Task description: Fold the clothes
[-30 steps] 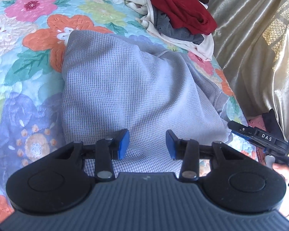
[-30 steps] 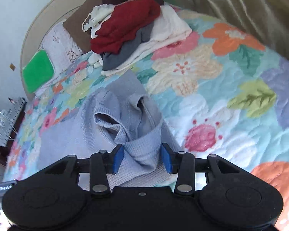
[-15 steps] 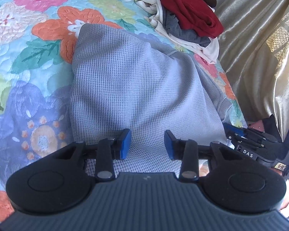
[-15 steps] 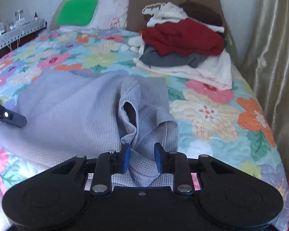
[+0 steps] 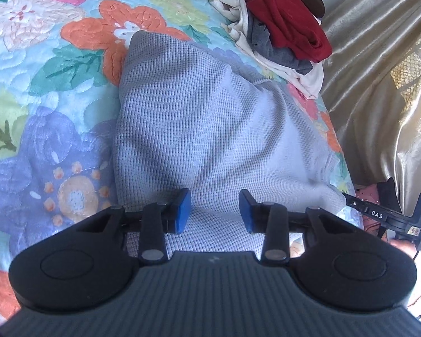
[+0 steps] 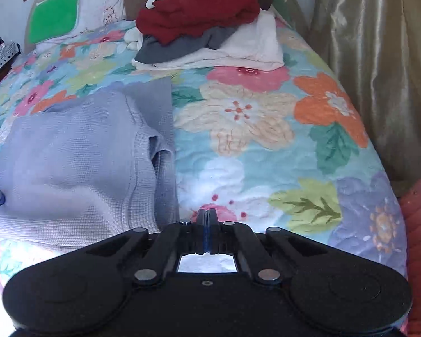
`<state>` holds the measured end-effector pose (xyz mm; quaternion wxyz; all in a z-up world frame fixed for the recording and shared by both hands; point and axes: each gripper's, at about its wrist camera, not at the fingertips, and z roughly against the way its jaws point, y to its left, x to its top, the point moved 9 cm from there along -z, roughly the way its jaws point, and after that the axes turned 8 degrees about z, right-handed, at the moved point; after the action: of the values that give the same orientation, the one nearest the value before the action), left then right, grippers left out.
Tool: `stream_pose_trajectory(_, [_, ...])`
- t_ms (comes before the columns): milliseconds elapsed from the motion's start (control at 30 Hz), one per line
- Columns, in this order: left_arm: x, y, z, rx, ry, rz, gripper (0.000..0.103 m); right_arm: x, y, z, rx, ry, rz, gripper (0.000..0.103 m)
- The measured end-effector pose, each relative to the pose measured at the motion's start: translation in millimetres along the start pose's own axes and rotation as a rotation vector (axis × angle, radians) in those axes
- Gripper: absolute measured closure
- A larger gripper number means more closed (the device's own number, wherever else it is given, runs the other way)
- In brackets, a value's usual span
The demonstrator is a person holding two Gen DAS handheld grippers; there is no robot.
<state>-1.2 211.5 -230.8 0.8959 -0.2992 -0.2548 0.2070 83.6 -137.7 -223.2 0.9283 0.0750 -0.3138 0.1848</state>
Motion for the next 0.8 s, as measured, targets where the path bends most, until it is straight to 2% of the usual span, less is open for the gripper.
stream_pose_trajectory(33, [2,-1,3,0.006,-0.006,-0.002,0.061,4,1,3,0.028,-0.021,-0.012,0.102])
stream_pose_trajectory(133, [22,-6,14,0.035,-0.084,-0.030,0.058,29,11,11,0.083,-0.115,-0.014,0.090])
stream_pose_trajectory(200, [41,-7,24,0.085,-0.160,-0.061,0.050,50,20,7,0.121,-0.156,-0.011,0.062])
stream_pose_trajectory(233, [50,-7,29,0.119,-0.193,-0.083,0.048,60,25,4,0.138,-0.167,-0.004,0.058])
stream_pose_trajectory(300, [67,-7,32,0.158,-0.217,-0.131,0.046,82,37,-6,0.163,-0.164,0.045,0.057])
stream_pose_trajectory(433, [93,-2,23,0.199,-0.190,-0.178,0.046,123,61,-32,0.221,-0.124,0.158,0.057])
stream_pose_trajectory(567, [108,2,10,0.215,-0.185,-0.217,0.046,149,75,-68,0.342,-0.022,0.138,0.050])
stream_pose_trajectory(667, [118,9,2,0.192,-0.201,-0.169,0.039,154,79,-97,0.371,0.033,0.133,0.047])
stream_pose_trajectory(733, [120,13,-6,0.172,-0.198,-0.140,0.035,150,85,-113,0.410,0.072,0.145,0.047])
stream_pose_trajectory(767, [120,15,-10,0.169,-0.192,-0.132,0.035,148,88,-115,0.432,0.071,0.152,0.054])
stream_pose_trajectory(800, [117,17,-14,0.180,-0.181,-0.138,0.038,145,91,-118,0.454,0.071,0.159,0.088])
